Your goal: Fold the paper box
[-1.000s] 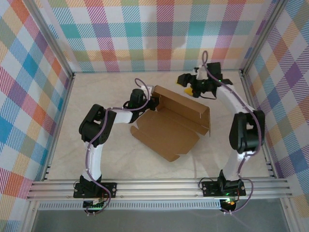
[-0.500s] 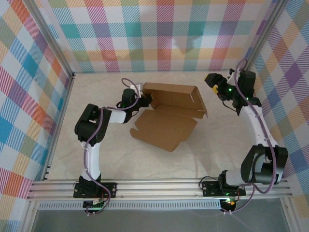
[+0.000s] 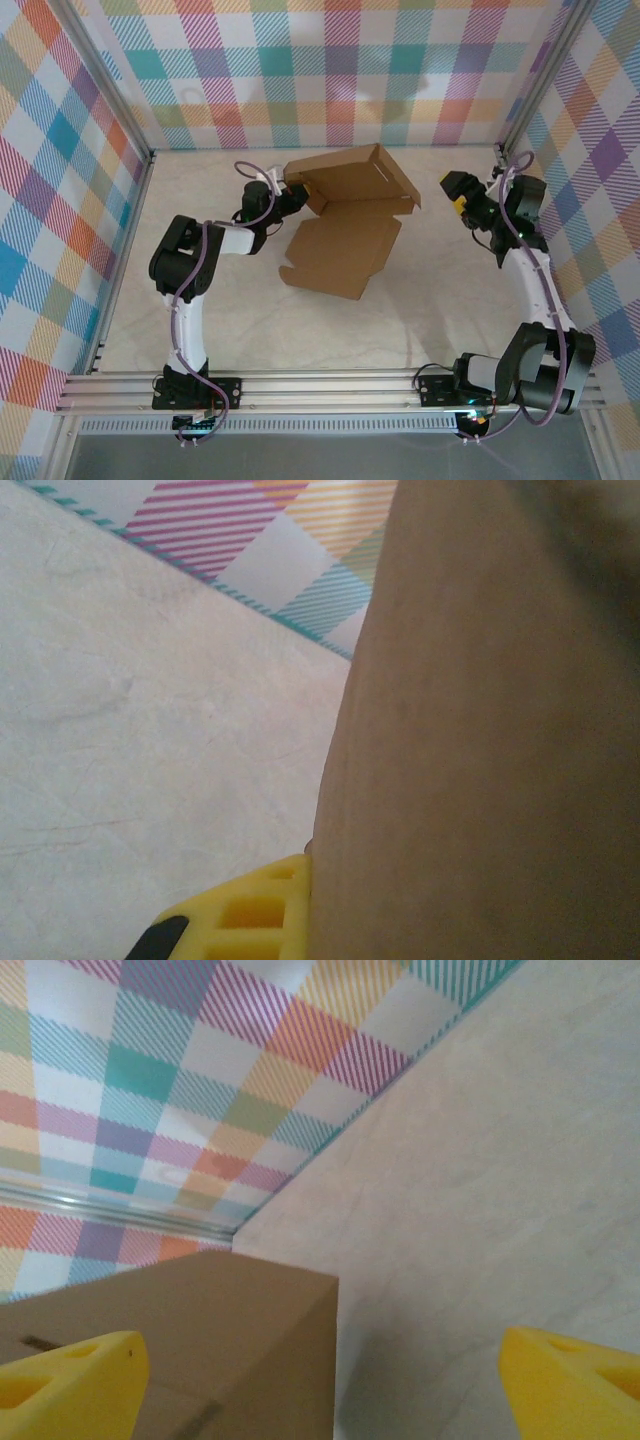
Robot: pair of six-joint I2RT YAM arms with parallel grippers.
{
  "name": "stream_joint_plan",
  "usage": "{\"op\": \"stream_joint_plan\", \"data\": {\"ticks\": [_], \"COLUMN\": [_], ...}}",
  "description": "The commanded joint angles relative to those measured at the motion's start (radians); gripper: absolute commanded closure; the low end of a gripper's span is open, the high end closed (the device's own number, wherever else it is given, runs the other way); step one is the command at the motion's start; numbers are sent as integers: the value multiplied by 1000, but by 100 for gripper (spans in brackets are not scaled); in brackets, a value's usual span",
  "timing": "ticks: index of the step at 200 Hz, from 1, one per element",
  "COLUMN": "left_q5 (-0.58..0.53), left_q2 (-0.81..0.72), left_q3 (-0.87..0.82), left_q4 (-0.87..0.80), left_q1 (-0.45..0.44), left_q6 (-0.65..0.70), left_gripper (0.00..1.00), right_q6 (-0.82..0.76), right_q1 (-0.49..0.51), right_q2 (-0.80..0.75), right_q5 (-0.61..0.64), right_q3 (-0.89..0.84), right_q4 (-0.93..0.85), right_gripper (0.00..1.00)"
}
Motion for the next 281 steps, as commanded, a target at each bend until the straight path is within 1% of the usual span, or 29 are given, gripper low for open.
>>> {"op": "stream_joint_plan", "data": {"ticks": [1,20,42,54,95,116,137,169,209,229,256,281], "left_q5": [18,7,7,8,22,28,26,25,30,33,34,33], "left_q2": [-30,-25,-7,1,5,5,9,24,39,40,41,38], "left_q3": [-2,8,17,21,24,22,22,24,28,28,27,23], "left_q4": [108,97,108,126,135,129,114,123,128,118,110,104], "left_q1": [15,15,18,18,18,18,19,18,18,18,18,18], "left_q6": [-116,-154,-194,-214,-227,-223,-209,-211,-215,-206,-196,-192], "left_gripper": [100,100,100,100,100,100,100,100,100,100,100,100], "right_q6": [111,153,179,197,281,323,341,386,386,377,336,304], "right_q1": [7,29,78,104,184,213,237,245,252,272,314,335], "right_q2": [-15,-4,2,9,63,90,100,97,77,87,107,125], "right_q5": [-116,-146,-150,-157,-176,-189,-181,-172,-162,-171,-174,-169], "right_q3": [-73,-107,-123,-125,-93,-77,-65,-69,-66,-48,-12,16], "right_q4": [198,266,330,377,523,606,637,704,696,683,631,588], "right_gripper": [12,16,22,24,32,34,36,37,37,37,34,35]}}
